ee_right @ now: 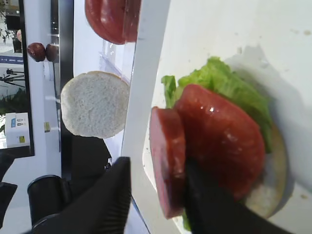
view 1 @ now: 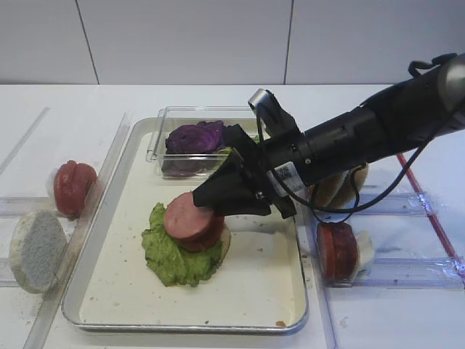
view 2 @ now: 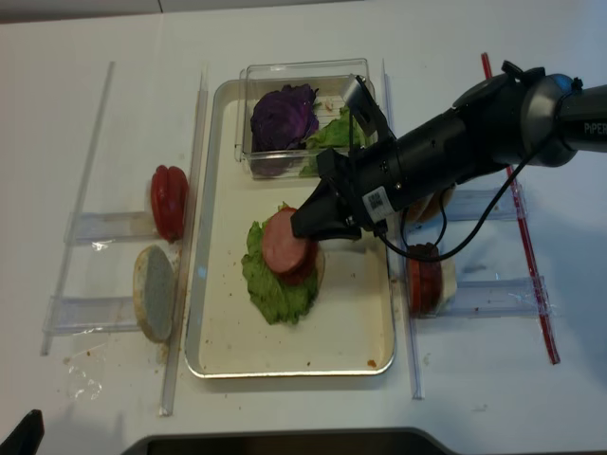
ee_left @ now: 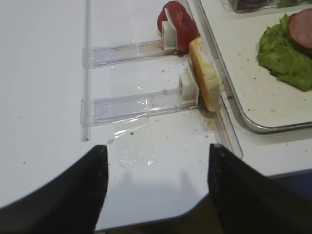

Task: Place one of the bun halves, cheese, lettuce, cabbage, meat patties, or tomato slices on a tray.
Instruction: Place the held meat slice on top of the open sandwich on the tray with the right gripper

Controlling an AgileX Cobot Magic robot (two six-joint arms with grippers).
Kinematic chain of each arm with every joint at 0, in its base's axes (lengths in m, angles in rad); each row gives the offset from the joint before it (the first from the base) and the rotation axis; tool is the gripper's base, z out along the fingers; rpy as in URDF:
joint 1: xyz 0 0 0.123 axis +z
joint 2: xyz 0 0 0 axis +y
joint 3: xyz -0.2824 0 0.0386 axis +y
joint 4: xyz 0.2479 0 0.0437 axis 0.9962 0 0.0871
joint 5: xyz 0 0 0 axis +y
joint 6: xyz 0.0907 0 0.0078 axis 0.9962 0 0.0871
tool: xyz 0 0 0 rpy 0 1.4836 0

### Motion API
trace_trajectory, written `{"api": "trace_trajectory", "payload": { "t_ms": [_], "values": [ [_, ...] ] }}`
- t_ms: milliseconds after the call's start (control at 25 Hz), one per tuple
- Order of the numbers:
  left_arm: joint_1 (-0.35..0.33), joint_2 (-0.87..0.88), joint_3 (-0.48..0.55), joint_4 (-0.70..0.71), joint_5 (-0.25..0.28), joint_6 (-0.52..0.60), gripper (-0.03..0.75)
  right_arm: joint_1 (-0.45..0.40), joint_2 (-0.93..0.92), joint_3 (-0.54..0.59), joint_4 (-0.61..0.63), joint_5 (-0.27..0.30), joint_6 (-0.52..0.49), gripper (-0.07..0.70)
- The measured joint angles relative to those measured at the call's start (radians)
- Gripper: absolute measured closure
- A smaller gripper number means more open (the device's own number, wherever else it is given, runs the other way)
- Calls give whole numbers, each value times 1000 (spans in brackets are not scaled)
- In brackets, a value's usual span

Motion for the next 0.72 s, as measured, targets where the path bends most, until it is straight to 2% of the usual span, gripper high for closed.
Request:
{"api": "trace_trajectory", "payload": {
  "t_ms": [80, 200, 360, 720],
  "values": [
    [0, 0, 0, 0, 0, 0, 307, 0, 0, 0, 6, 0, 2, 292],
    [0, 0, 0, 0, 0, 0, 307, 0, 0, 0, 13, 0, 2, 205],
    [0, 0, 0, 0, 0, 0, 307, 0, 0, 0, 18, 0, 9, 181],
    [0, 0, 0, 0, 0, 0, 307, 0, 0, 0, 18, -17, 34, 180]
  ]
}}
